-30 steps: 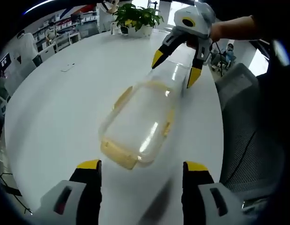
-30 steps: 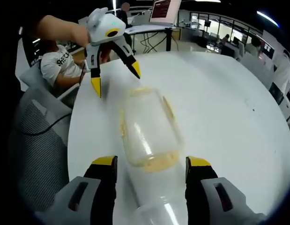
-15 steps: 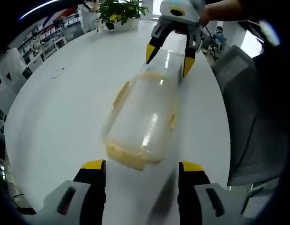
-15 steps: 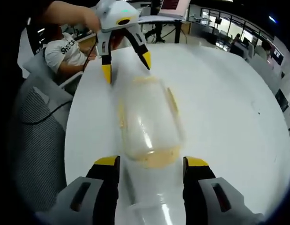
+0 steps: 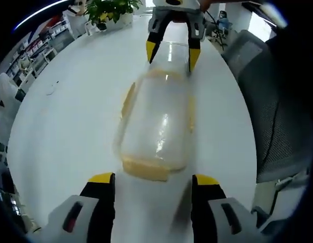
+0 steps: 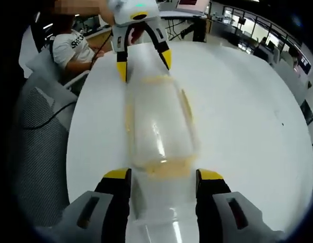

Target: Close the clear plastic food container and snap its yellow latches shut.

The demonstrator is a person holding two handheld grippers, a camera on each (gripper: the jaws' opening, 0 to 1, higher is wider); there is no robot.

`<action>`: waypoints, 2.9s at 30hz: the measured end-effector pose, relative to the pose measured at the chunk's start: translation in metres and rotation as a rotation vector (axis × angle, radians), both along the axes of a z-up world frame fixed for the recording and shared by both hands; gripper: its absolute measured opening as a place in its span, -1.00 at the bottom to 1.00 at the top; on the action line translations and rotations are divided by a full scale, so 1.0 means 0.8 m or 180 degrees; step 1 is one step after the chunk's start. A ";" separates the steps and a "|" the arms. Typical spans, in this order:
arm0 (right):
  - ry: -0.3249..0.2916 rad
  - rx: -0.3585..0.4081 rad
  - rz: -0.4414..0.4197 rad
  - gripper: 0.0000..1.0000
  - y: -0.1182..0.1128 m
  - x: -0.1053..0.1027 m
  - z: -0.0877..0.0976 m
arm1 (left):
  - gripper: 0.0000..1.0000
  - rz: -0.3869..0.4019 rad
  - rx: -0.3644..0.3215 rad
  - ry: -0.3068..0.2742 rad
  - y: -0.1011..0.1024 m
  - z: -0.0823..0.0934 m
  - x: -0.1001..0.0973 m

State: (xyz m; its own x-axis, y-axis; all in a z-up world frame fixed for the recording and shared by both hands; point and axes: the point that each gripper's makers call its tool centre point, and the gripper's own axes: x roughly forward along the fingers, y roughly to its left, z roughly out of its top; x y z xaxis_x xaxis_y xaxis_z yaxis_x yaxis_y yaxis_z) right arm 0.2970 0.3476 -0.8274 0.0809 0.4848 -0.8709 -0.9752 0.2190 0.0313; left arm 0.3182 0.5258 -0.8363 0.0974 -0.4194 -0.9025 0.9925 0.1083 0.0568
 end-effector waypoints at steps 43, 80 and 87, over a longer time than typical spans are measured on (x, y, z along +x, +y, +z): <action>-0.0031 -0.0818 0.0743 -0.18 0.003 0.006 -0.031 | -0.31 -0.0429 0.0204 0.0111 -0.019 -0.013 0.007; -0.0057 -0.0669 0.0704 -0.27 0.000 0.010 0.013 | -0.33 -0.0265 0.0005 0.0103 -0.020 0.034 -0.003; -0.0062 -0.0684 0.0709 -0.27 -0.002 0.008 0.028 | -0.33 -0.0263 -0.0082 0.0107 -0.024 0.050 -0.008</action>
